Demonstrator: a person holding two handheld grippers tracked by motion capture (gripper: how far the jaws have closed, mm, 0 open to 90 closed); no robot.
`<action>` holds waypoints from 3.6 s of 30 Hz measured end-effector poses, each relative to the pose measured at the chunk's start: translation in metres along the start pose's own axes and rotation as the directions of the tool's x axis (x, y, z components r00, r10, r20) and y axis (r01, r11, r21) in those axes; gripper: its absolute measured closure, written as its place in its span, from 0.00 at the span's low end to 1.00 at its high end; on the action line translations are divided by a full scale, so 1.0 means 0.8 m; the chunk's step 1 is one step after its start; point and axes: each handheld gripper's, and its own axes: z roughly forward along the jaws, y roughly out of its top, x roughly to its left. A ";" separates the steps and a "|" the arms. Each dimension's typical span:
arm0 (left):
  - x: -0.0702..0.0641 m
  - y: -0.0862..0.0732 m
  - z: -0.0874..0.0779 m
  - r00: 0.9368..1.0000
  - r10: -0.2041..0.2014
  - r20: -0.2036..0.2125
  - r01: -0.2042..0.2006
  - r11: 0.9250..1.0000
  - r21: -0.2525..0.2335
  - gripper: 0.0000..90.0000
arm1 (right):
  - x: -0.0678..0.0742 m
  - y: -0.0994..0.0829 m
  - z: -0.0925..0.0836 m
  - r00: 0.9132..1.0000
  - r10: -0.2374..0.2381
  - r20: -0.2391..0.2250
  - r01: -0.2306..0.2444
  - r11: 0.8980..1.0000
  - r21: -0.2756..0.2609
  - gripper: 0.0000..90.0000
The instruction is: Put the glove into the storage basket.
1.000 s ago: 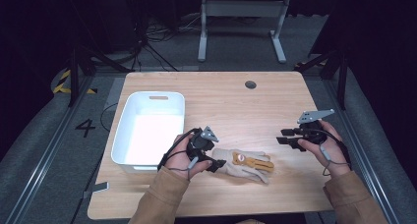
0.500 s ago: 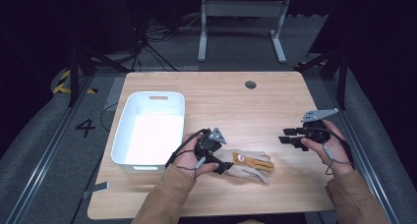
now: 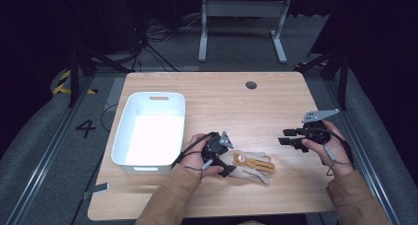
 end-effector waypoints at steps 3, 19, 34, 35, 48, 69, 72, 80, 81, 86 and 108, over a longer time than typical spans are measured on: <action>-0.001 0.001 0.008 1.000 0.014 0.002 -0.014 1.000 0.004 0.19 | 0.001 0.000 0.001 1.000 0.002 -0.010 -0.002 1.000 0.001 0.59; -0.008 -0.001 0.019 0.999 0.032 0.043 -0.033 0.999 0.019 0.17 | 0.006 0.001 0.005 1.000 -0.006 -0.027 0.006 1.000 0.003 0.58; -0.012 -0.006 0.056 0.996 0.063 0.059 -0.065 0.997 0.040 0.04 | 0.006 0.000 0.007 0.999 -0.012 -0.031 0.012 1.000 0.001 0.57; -0.013 -0.006 0.056 0.996 0.060 0.060 -0.062 0.997 0.041 0.04 | 0.006 0.000 0.007 0.999 -0.012 -0.031 0.012 1.000 0.001 0.57; -0.012 -0.003 0.061 0.995 0.072 0.066 -0.072 0.997 0.006 0.06 | 0.006 0.000 0.008 1.000 -0.011 -0.029 0.011 1.000 0.003 0.57; -0.027 0.006 0.051 1.000 -0.007 0.006 0.007 1.000 0.001 0.76 | 0.006 -0.003 0.013 1.000 -0.008 -0.028 0.009 1.000 0.015 0.57; -0.027 0.006 0.050 1.000 -0.017 0.005 0.017 1.000 0.007 0.78 | 0.006 -0.003 0.011 1.000 -0.003 -0.025 0.004 1.000 0.014 0.58; -0.022 0.002 0.048 0.995 -0.084 0.049 0.085 0.996 -0.010 0.80 | 0.002 -0.004 0.010 1.000 -0.004 -0.023 0.004 1.000 0.008 0.58; -0.022 0.002 0.048 0.995 -0.088 0.052 0.088 0.996 -0.012 0.81 | 0.002 -0.004 0.010 1.000 -0.003 -0.023 0.003 1.000 0.008 0.58; -0.020 0.001 0.045 0.991 -0.114 0.076 0.116 0.993 -0.019 0.81 | -0.001 -0.005 0.009 1.000 0.001 -0.021 -0.001 1.000 0.002 0.58; -0.015 0.004 0.023 0.980 -0.173 0.102 0.180 0.982 -0.056 0.81 | -0.006 -0.008 0.004 1.000 0.018 -0.010 -0.018 1.000 -0.003 0.58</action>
